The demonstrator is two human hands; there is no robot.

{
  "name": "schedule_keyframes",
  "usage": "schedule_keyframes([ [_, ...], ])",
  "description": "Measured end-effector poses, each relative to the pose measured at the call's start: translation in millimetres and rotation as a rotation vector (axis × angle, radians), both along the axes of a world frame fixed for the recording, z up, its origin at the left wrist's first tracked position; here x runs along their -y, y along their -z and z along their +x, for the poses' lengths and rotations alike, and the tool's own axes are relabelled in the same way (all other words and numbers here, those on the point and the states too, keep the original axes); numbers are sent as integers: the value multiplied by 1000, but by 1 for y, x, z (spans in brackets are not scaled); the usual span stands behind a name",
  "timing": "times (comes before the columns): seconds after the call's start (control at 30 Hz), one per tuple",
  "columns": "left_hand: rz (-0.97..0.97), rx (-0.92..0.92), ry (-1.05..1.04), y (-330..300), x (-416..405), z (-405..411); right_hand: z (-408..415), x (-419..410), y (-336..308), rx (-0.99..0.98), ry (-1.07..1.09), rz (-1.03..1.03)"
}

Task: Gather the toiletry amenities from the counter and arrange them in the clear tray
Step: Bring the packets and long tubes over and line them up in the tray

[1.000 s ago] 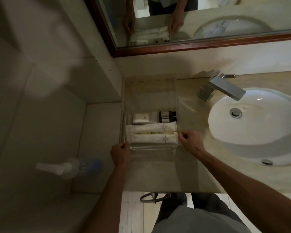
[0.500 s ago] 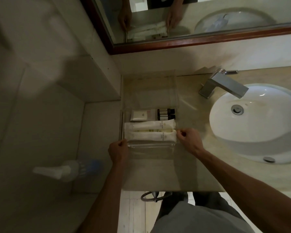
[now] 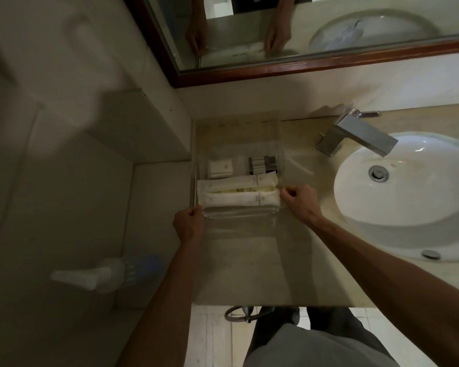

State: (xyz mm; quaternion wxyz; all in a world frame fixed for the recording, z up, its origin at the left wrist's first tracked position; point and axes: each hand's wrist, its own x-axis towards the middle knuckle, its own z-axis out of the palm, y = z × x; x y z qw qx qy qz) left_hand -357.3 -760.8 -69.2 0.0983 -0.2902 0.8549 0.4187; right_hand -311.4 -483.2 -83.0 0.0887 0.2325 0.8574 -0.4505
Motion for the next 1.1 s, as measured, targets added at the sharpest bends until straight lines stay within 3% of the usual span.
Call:
schedule_keyframes([
  [0.33, -6, 38, -19, 5, -11, -27, -31, -12, 4, 14, 27, -45],
  [0.47, -32, 51, -13, 7, -10, -28, -25, -4, 1, 11, 132, -193],
  [0.8, 15, 38, -16, 11, -10, -27, -38, 7, -3, 33, 196, -61],
  [1.0, 79, 28, -36, 14, -7, -25, -17, 4, -11, 44, -5, -98],
  [1.1, 96, 17, -45, 18, -8, -23, -9, 7, -2, 44, -5, -62],
])
